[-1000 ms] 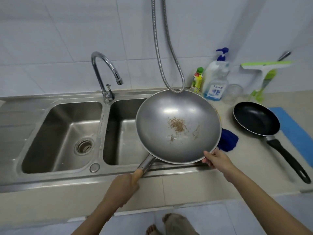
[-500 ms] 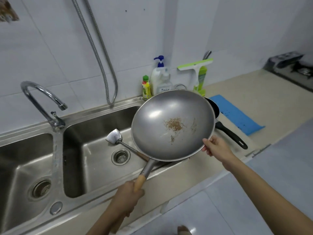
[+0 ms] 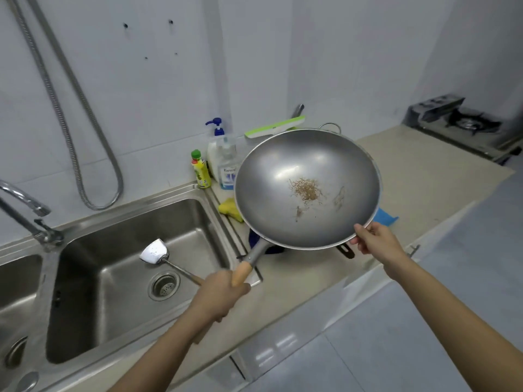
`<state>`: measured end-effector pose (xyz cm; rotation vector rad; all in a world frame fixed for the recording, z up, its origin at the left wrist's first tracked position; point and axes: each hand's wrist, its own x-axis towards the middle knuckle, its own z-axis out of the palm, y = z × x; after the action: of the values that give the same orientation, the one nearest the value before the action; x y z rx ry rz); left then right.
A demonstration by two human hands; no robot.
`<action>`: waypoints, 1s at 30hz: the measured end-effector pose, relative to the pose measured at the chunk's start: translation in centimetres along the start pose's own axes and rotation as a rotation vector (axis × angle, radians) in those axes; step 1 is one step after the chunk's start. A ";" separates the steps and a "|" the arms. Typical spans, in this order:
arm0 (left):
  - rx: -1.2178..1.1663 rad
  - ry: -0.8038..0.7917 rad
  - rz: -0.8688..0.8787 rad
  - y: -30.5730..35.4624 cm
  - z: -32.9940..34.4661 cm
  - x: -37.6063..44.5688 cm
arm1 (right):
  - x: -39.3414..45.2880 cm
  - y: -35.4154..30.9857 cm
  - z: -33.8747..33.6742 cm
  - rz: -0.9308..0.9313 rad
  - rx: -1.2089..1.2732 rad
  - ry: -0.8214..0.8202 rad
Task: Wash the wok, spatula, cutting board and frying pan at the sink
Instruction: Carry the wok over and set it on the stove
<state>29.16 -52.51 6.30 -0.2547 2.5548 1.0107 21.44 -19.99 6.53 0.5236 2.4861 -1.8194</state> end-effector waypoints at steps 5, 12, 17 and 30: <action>0.006 -0.031 0.094 8.4 5.2 2.9 | 2.2 1.8 -9.8 0.010 0.045 0.082; -0.108 -0.145 0.144 19.4 13.3 7.4 | 6.5 5.5 -22.5 0.079 0.146 0.198; -0.104 -0.189 0.246 27.5 18.9 11.3 | 9.1 8.3 -29.6 0.200 0.438 0.306; 0.073 -0.389 0.429 51.2 31.3 28.1 | 22.9 12.9 -46.7 0.366 0.430 0.565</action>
<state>-3.10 5.31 5.55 0.4851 2.3184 0.9885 11.92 32.73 4.86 1.5856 2.0202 -2.2698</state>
